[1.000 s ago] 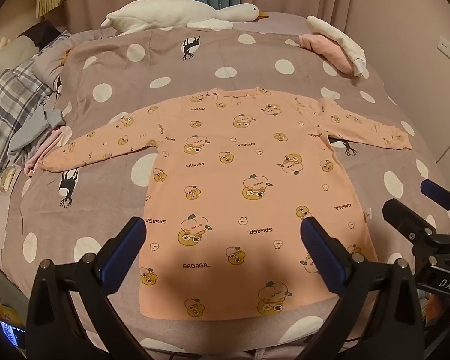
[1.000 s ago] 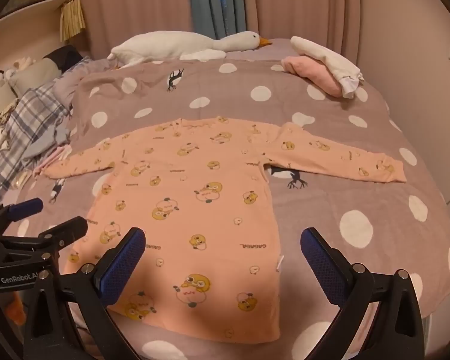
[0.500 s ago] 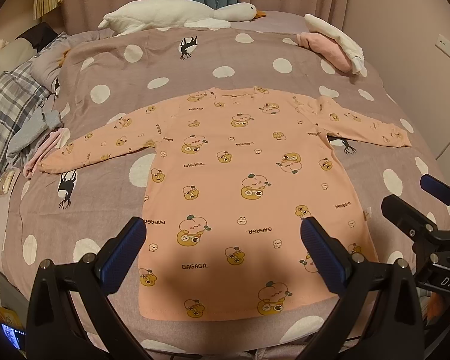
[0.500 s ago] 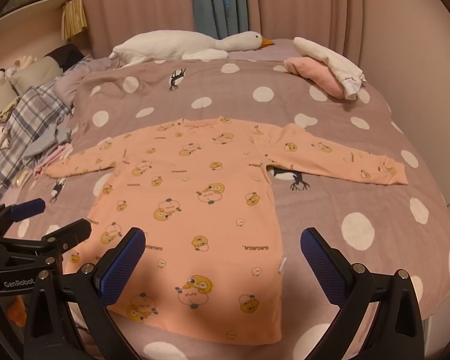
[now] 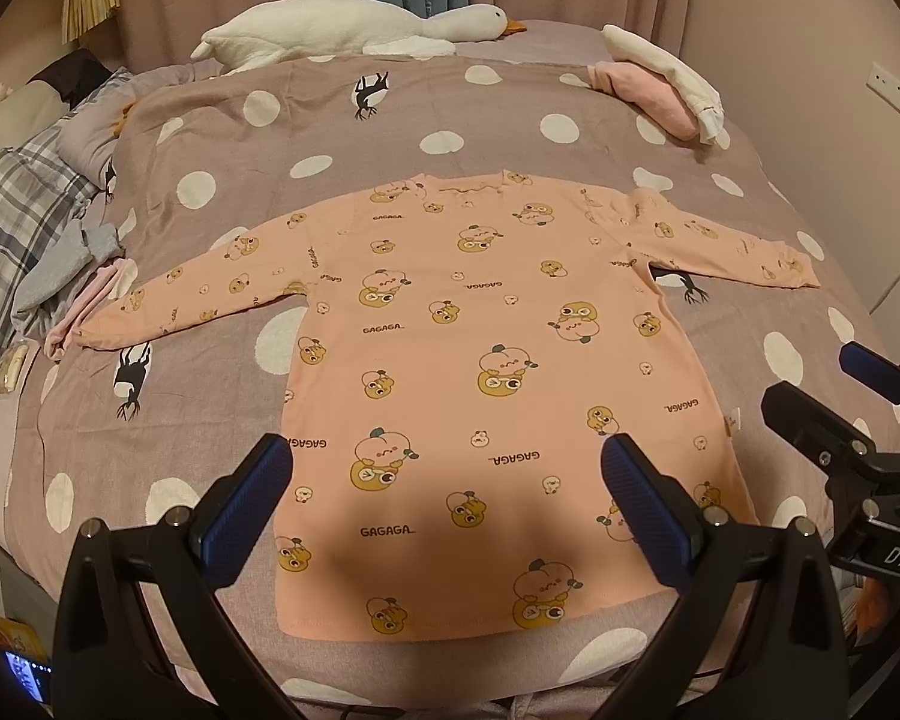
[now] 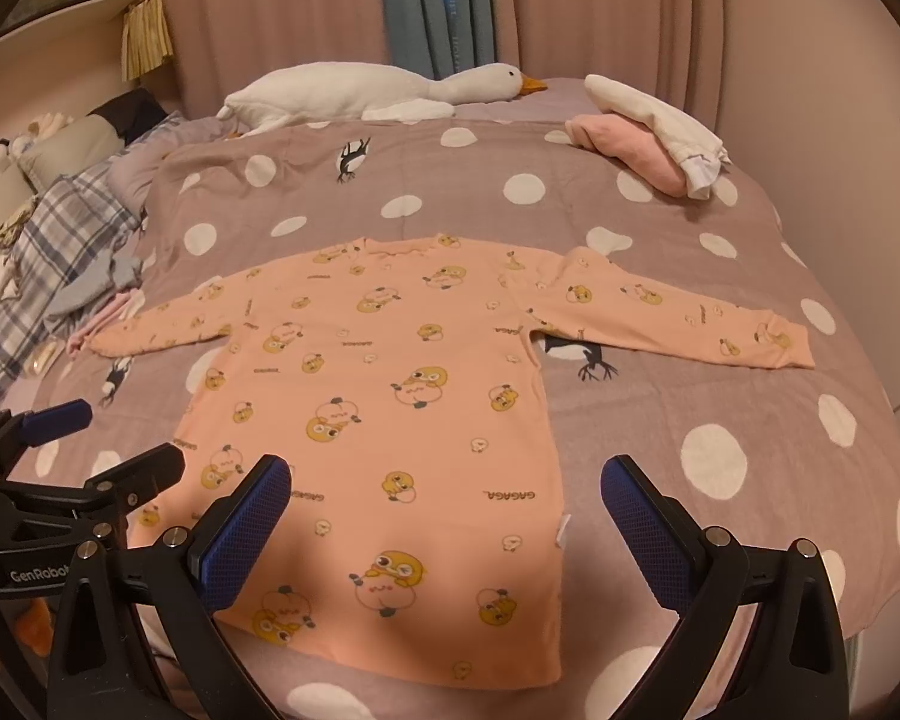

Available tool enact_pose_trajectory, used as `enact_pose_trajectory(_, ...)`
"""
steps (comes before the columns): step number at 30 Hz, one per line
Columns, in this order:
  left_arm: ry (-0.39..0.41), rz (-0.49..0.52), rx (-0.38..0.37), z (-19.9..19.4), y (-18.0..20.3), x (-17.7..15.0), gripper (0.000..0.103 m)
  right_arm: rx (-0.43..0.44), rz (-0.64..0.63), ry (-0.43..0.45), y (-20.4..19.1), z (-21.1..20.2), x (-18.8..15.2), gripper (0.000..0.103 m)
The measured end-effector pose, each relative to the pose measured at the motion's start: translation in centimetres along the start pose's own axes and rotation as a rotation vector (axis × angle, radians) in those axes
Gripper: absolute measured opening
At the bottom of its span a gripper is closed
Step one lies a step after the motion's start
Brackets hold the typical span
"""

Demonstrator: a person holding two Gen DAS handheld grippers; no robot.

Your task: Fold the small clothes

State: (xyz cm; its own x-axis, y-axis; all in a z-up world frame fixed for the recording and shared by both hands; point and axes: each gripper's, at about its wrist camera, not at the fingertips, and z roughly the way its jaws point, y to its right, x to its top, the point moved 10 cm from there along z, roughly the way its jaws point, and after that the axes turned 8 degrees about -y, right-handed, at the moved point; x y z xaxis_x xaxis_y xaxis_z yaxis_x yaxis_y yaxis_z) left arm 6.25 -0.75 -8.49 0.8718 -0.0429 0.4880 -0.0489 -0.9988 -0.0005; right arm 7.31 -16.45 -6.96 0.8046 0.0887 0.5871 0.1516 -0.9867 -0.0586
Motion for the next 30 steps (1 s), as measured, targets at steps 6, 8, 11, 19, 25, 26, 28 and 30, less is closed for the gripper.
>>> enact_pose_trajectory(6, 0.0, -0.001, -0.001, 0.01, 0.02, -0.03, 0.103, -0.001, 0.0, 0.0, 0.03, -0.07, 0.01, 0.102)
enact_pose_trajectory(8, 0.0, -0.001, 0.0, 0.02, -0.01, -0.01, 0.103, 0.0, 0.0, 0.0, 0.04, -0.09, 0.01, 0.102)
enact_pose_trajectory(11, -0.001, -0.001, 0.0, 0.02, -0.02, -0.02, 0.103, -0.001, 0.0, 0.0, -0.12, -0.03, -0.04, 0.102)
enact_pose_trajectory(19, -0.01, -0.001, 0.0, 0.2, 0.07, -0.16, 0.103, 0.004, 0.001, -0.003, 0.08, -0.18, 0.14, 0.102)
enact_pose_trajectory(25, -0.011, -0.001, -0.002, 0.25, -0.01, -0.17, 0.103, 0.001, 0.0, -0.005, 0.07, -0.21, 0.12, 0.102)
enact_pose_trajectory(26, -0.011, 0.0, -0.001, 0.25, -0.03, -0.19, 0.103, 0.002, 0.0, -0.005, 0.06, -0.22, 0.12, 0.102)
enact_pose_trajectory(28, -0.012, 0.0, 0.0, 0.27, -0.05, -0.22, 0.103, 0.001, -0.001, -0.005, 0.04, -0.23, 0.11, 0.102)
enact_pose_trajectory(30, -0.012, 0.0, -0.001, 0.28, -0.03, -0.25, 0.103, 0.001, -0.002, -0.004, 0.04, -0.25, 0.13, 0.102)
